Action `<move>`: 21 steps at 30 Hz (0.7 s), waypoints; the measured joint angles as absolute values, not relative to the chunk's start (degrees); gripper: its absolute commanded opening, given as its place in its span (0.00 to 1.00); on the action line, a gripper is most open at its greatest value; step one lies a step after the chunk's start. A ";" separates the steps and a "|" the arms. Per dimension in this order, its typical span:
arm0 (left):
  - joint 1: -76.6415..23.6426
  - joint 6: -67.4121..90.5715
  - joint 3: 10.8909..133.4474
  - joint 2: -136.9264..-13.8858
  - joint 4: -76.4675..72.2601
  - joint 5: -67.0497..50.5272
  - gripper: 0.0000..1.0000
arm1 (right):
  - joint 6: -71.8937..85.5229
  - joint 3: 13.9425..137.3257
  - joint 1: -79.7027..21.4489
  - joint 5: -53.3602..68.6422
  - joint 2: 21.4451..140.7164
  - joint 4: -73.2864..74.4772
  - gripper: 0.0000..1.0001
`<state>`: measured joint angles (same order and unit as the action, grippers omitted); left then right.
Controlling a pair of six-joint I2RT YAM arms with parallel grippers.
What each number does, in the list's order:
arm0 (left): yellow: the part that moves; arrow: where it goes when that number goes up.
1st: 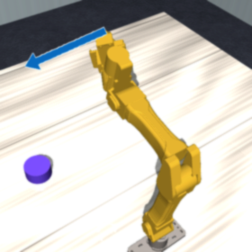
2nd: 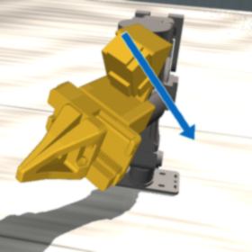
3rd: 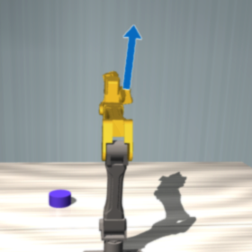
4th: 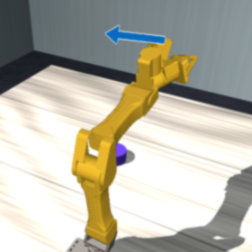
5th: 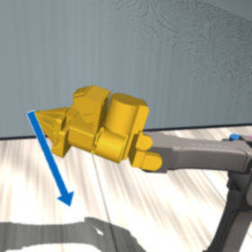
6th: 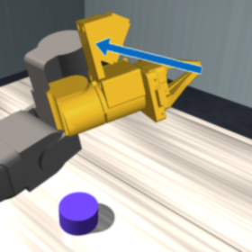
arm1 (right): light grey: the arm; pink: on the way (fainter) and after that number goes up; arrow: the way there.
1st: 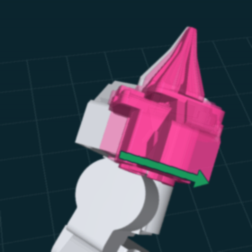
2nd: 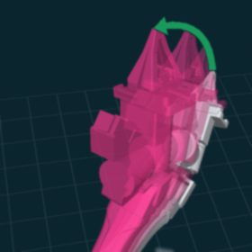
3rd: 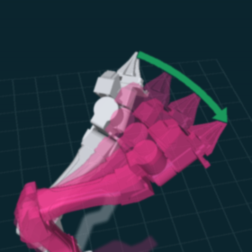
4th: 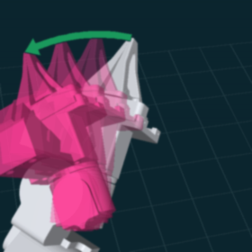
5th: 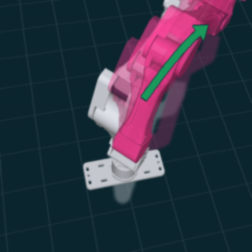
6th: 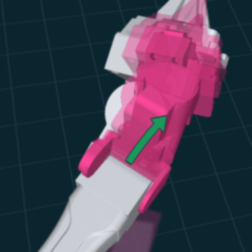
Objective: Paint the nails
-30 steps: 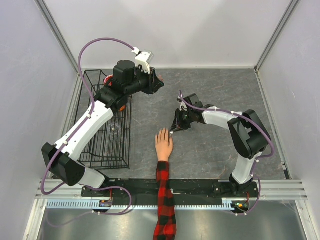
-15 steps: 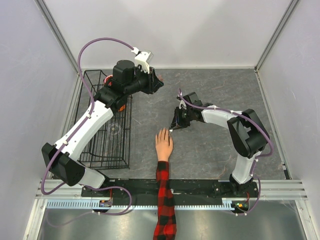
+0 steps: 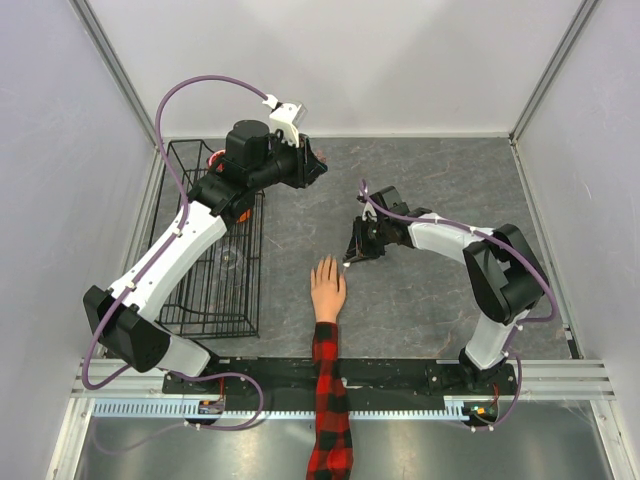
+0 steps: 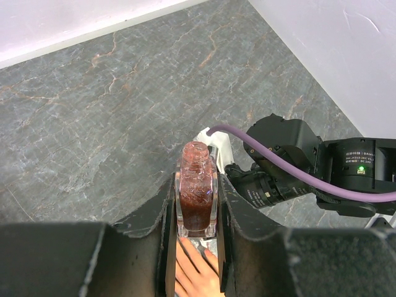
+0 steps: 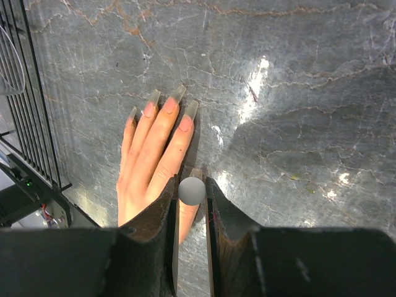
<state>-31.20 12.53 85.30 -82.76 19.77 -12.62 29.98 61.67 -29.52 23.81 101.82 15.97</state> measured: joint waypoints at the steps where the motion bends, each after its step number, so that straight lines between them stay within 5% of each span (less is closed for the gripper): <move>1: -31.20 12.53 85.30 -82.76 19.77 -12.62 0.02 | 29.98 61.60 -29.52 23.83 101.82 16.03 0.00; 21: -31.20 12.53 85.30 -82.76 19.77 -12.62 0.02 | 30.02 61.52 -29.54 25.21 103.48 15.42 0.00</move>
